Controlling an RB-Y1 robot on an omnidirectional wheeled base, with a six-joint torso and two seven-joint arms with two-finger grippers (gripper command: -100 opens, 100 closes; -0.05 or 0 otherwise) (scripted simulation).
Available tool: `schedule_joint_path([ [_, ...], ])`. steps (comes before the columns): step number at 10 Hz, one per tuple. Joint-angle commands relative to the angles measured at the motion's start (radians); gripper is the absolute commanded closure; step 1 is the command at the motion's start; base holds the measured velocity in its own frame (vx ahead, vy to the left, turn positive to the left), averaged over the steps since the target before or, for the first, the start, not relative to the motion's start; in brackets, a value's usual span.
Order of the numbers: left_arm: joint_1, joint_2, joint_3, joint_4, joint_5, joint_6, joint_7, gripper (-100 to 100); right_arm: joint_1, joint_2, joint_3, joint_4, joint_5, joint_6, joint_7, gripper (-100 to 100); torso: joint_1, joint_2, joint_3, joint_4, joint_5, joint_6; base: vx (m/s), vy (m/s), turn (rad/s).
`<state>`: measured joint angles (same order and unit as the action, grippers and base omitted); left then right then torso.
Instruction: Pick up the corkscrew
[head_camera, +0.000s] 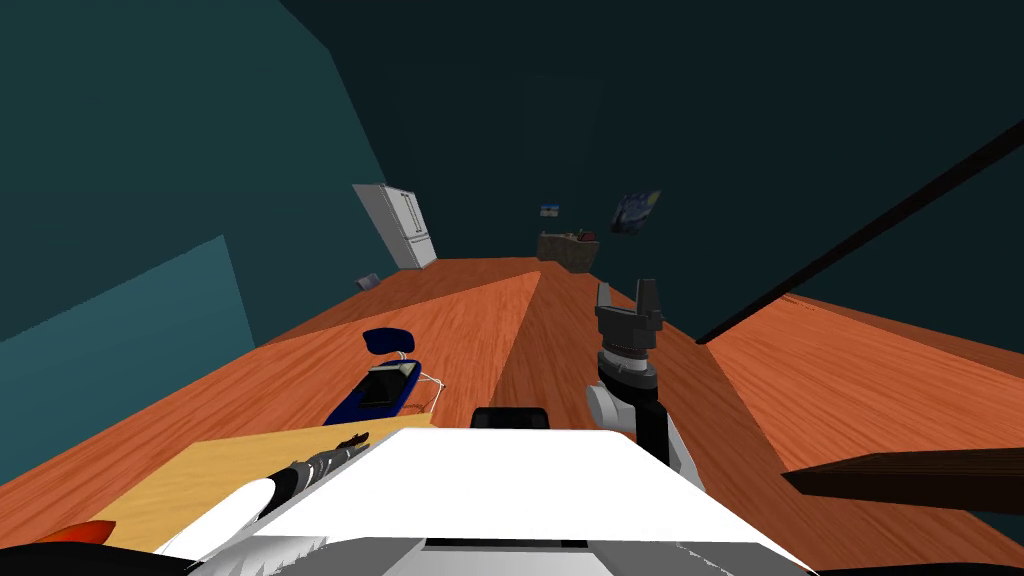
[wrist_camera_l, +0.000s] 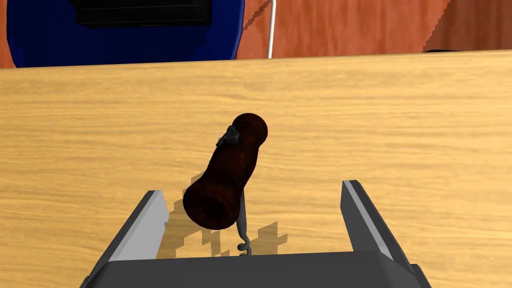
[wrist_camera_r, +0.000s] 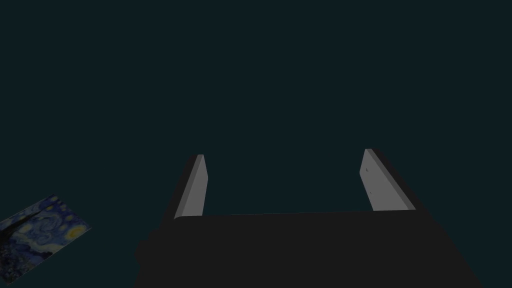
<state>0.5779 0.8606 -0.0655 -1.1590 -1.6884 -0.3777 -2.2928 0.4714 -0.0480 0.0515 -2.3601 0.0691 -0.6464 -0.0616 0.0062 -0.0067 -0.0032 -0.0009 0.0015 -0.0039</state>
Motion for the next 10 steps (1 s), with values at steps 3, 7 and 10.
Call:
schedule_joint_path([
  [3, 0.003, -0.026, 0.018, 0.014, 0.033, -0.006, -0.092, -100, 0.000, 0.000, 0.000, 0.000, 0.000, 0.000, 0.000, 0, 0.000, -0.001, -0.001, 0.000, 0.000, 0.001, 0.069, 0.010, 0.056],
  [7, 0.008, -0.057, 0.038, 0.029, 0.068, -0.013, -0.192, -100, 0.000, 0.000, 0.000, 0.000, 0.000, 0.000, 0.000, 0, 0.001, -0.002, -0.001, 0.000, 0.000, 0.000, 0.071, 0.011, 0.084],
  [10, 0.010, -0.077, 0.052, 0.039, 0.091, -0.017, -0.258, -100, 0.000, 0.000, 0.000, 0.000, 0.000, 0.000, 0.000, 0, 0.000, -0.001, -0.001, 0.000, 0.000, 0.000, 0.056, 0.004, 0.059],
])
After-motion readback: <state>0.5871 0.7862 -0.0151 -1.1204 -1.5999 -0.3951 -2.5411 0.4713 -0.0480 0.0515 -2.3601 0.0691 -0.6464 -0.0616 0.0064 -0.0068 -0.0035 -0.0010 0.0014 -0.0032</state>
